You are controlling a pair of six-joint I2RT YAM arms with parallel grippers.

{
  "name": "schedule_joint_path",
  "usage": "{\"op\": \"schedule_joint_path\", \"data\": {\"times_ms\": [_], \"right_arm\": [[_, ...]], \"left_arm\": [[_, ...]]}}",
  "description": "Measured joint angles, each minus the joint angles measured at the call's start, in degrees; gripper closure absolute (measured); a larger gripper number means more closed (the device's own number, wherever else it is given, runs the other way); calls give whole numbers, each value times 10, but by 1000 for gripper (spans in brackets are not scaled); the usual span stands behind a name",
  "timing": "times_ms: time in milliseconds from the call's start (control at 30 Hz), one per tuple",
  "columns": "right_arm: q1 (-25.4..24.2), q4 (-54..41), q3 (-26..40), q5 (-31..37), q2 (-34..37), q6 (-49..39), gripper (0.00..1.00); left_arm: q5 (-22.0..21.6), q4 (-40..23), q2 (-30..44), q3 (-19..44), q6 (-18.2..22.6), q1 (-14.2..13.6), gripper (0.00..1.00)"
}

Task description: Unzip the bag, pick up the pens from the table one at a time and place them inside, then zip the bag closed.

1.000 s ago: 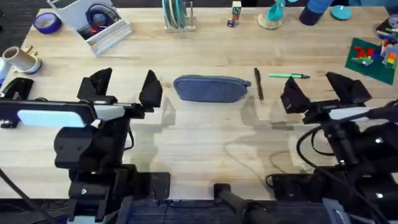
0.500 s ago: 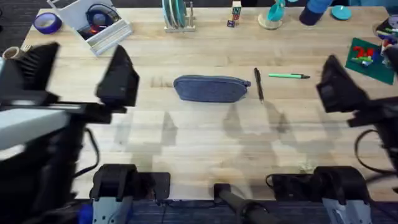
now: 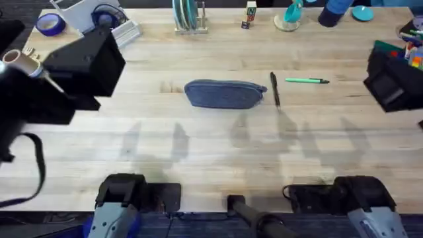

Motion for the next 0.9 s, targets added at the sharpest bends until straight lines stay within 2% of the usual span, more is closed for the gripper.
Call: {"op": "schedule_joint_path", "data": {"times_ms": [333, 533, 900], "right_arm": [[0, -202, 196, 4, 179, -35, 6], [0, -274, 276, 4, 258, -40, 6], [0, -403, 399, -23, 357, -62, 6]], "left_arm": [[-1, -140, 148, 137, 0, 0, 7], [-1, -215, 231, 215, 3, 0, 8], [35, -331, 353, 345, 55, 0, 8]]}}
